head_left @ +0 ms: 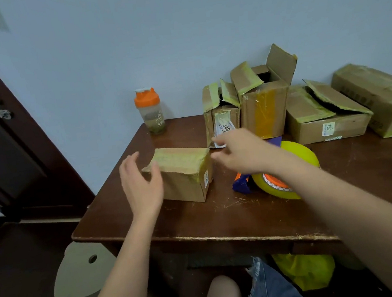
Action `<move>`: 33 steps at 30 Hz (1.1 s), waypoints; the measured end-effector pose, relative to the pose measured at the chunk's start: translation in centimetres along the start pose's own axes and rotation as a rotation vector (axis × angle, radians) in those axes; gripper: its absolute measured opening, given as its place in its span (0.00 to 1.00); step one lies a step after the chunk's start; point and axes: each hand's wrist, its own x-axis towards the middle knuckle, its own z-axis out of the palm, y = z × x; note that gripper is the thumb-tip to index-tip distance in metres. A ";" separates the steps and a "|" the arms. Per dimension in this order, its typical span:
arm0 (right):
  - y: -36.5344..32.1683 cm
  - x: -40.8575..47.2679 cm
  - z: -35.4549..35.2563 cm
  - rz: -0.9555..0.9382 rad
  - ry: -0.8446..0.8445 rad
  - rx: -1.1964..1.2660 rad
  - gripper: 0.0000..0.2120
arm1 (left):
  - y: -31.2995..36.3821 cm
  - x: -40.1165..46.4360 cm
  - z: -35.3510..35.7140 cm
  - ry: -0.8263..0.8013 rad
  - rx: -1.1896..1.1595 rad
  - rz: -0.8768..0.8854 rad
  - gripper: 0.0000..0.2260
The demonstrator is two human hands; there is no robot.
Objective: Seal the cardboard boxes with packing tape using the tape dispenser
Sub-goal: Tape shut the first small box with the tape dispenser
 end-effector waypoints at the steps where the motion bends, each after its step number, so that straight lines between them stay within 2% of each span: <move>1: -0.5 0.2 1.5 0.022 -0.021 0.121 0.21 | -0.1 0.3 -0.2 -0.060 -0.062 -0.138 0.22; 3: -1.3 0.3 5.0 0.060 -0.010 0.257 0.19 | -0.6 0.5 -0.1 -0.191 -0.180 -0.281 0.21; 6: -2.2 -0.5 9.1 0.106 0.019 0.347 0.38 | -1.4 0.0 -0.2 -0.174 -0.199 -0.255 0.15; 7: -2.1 -0.6 9.9 0.115 0.017 0.363 0.41 | -1.4 -0.1 -0.4 -0.160 -0.168 -0.252 0.14; 10: -1.5 -0.5 10.0 0.143 -0.055 0.425 0.35 | -0.8 0.6 -1.0 -0.150 0.059 -0.247 0.18; 13: -1.2 0.7 8.7 0.196 0.041 0.469 0.38 | 0.1 1.8 -1.3 -0.191 0.203 -0.245 0.21; 15: -1.4 2.0 8.3 0.152 0.144 0.525 0.37 | 0.8 1.9 -1.0 -0.254 0.066 -0.289 0.20; 17: -1.6 3.4 8.7 0.094 0.140 0.550 0.34 | 0.9 1.4 -0.7 -0.334 -0.115 -0.317 0.18; 20: -1.4 4.5 10.0 0.063 0.164 0.465 0.30 | 0.4 1.2 -0.6 -0.414 -0.196 -0.397 0.18; 23: -1.1 4.3 9.4 0.076 0.117 0.356 0.30 | 0.1 1.6 -0.7 -0.487 -0.070 -0.439 0.25; 26: -1.9 2.5 8.3 0.129 0.044 0.131 0.34 | -0.1 2.7 -0.1 -0.379 0.153 -0.395 0.33; 28: -3.3 0.7 8.0 0.143 0.066 -0.072 0.37 | -0.2 3.1 0.5 -0.277 0.297 -0.334 0.34; 30: -4.1 -0.6 7.6 0.155 0.117 -0.194 0.36 | 0.6 2.5 1.2 -0.274 0.238 -0.283 0.33; 33: -3.9 -0.5 6.8 0.180 0.138 -0.219 0.26 | 1.8 0.8 1.9 -0.474 -0.009 -0.272 0.27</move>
